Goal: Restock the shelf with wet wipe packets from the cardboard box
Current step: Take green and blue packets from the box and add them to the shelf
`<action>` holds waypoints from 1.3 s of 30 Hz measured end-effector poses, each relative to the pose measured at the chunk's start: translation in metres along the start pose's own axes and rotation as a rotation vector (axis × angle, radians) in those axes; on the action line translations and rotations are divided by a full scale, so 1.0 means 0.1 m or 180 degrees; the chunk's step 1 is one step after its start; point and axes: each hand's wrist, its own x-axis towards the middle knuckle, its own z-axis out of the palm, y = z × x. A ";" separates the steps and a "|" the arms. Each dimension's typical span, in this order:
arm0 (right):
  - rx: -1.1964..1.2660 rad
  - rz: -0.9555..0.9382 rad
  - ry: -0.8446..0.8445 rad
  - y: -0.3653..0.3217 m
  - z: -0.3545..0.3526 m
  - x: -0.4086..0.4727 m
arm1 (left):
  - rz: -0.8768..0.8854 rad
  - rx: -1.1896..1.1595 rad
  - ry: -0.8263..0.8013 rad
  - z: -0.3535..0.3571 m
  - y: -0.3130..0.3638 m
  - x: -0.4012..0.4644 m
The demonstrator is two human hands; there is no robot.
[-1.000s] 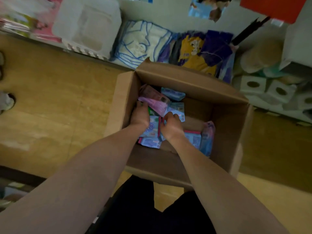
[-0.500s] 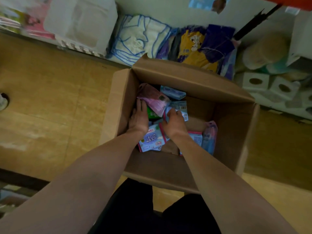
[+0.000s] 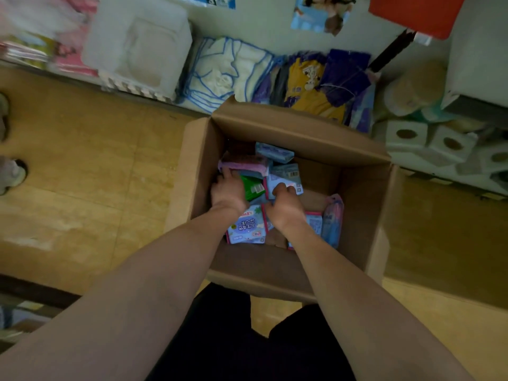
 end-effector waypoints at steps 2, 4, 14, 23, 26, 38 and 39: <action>-0.0021 -0.0039 0.0016 -0.03 -0.07 -0.09 | -0.0045 -0.0137 0.0011 -0.06 -0.01 -0.09; -0.0050 -0.0113 0.0058 -0.06 -0.14 -0.20 | -0.0105 -0.0338 0.0026 -0.12 -0.04 -0.21; -0.0145 -0.0365 0.0211 -0.25 -0.74 -0.72 | 0.0704 -0.0777 0.0066 -0.71 -0.09 -0.75; -0.0871 -0.0896 0.0545 -0.31 -1.43 -1.19 | 0.0523 -0.1461 -0.0437 -1.45 0.01 -1.02; -0.1141 -0.1081 0.0605 -0.32 -1.60 -1.33 | 0.0444 -0.1683 -0.0410 -1.65 0.03 -1.09; -0.1629 -0.1626 0.1051 -0.41 -1.84 -1.72 | 0.0636 -0.2101 -0.0782 -2.07 0.14 -1.48; -0.1635 -0.1628 0.1007 -0.39 -1.85 -1.74 | 0.0632 -0.2023 -0.0699 -2.07 0.15 -1.52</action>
